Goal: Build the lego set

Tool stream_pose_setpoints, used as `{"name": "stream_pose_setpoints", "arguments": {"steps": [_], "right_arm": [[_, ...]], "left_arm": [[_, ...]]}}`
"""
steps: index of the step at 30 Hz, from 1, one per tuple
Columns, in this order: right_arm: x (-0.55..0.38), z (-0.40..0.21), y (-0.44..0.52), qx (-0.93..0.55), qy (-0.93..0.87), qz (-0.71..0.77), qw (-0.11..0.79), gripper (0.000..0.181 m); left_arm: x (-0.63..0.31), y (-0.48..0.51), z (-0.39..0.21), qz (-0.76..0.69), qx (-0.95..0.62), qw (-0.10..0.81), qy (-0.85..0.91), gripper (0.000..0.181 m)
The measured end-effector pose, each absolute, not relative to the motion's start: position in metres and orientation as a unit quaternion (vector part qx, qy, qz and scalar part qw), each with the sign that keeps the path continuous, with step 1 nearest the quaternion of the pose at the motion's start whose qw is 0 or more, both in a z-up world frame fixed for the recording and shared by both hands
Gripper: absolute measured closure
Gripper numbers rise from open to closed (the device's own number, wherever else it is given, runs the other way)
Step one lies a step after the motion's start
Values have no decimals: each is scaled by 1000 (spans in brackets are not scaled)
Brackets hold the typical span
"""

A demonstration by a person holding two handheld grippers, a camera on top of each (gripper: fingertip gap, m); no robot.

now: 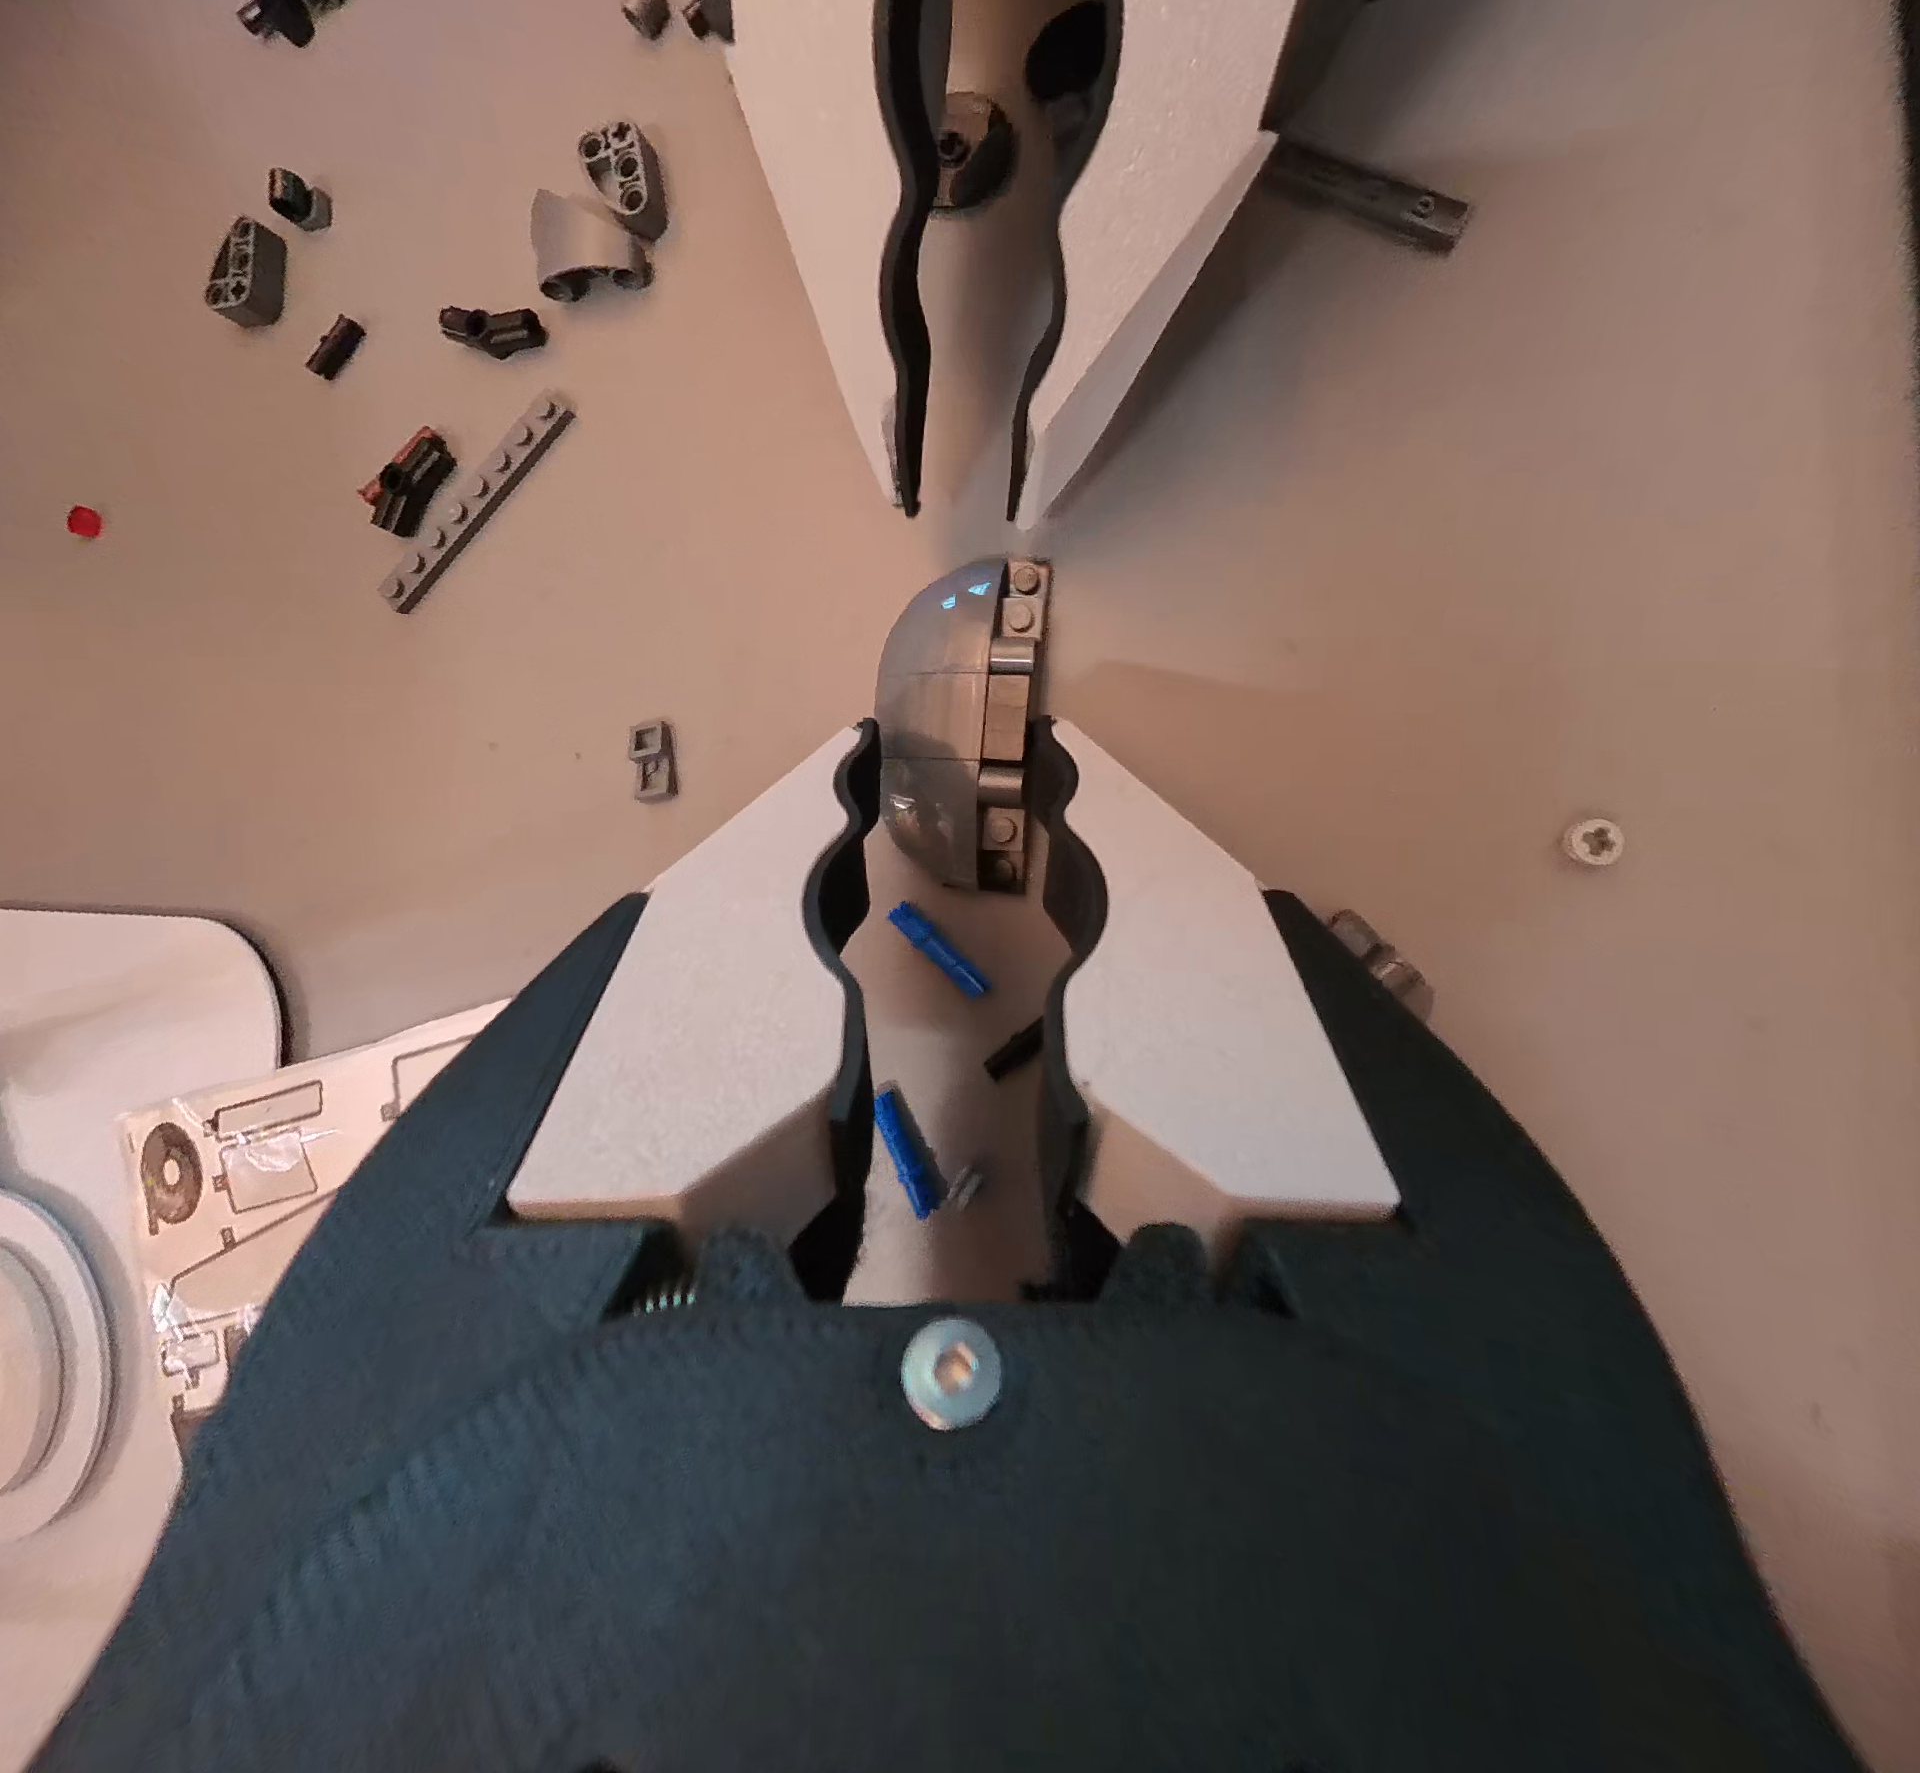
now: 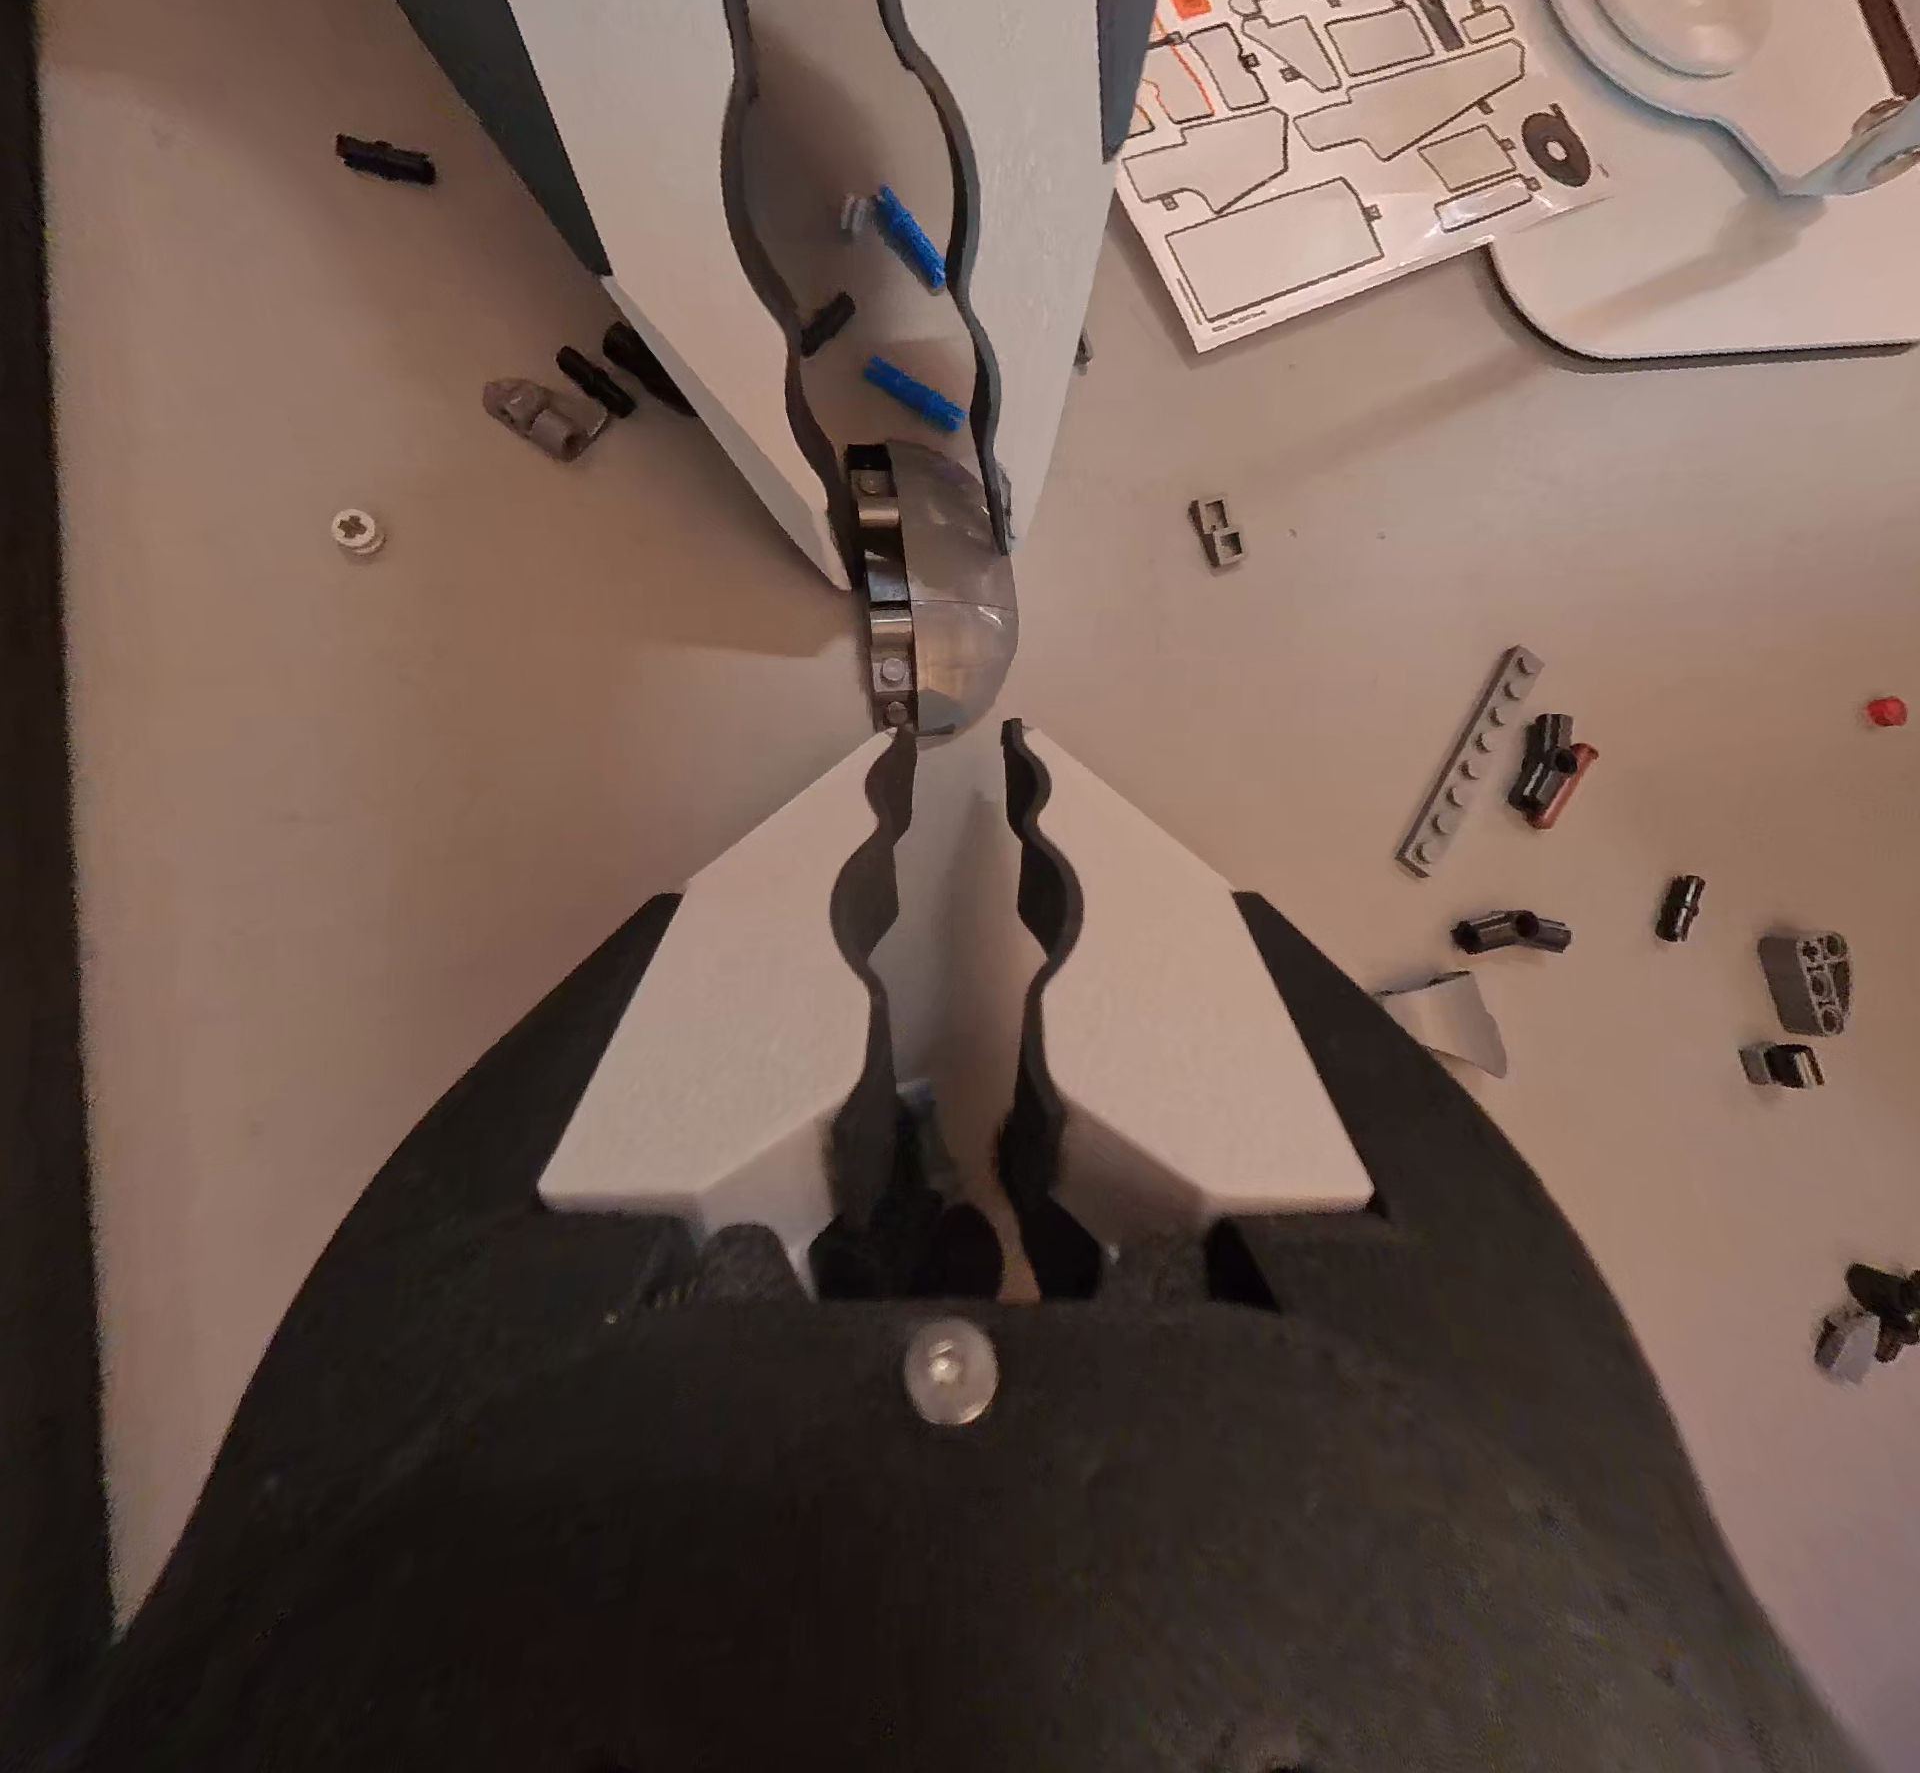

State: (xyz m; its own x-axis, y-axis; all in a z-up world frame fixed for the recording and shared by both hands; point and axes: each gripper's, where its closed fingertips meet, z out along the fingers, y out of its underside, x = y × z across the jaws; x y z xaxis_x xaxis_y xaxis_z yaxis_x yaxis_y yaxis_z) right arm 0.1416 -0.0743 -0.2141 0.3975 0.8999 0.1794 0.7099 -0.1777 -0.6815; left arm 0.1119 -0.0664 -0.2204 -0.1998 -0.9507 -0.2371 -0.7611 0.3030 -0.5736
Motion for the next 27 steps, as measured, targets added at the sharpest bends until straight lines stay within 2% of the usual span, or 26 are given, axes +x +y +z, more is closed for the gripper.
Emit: {"name": "stream_pose_setpoints", "arguments": {"steps": [27], "right_arm": [[194,-185,-24,-791,-403,60,456,166]], "left_arm": [[115,-52,-209,-124,-574,327,740,156]]}}
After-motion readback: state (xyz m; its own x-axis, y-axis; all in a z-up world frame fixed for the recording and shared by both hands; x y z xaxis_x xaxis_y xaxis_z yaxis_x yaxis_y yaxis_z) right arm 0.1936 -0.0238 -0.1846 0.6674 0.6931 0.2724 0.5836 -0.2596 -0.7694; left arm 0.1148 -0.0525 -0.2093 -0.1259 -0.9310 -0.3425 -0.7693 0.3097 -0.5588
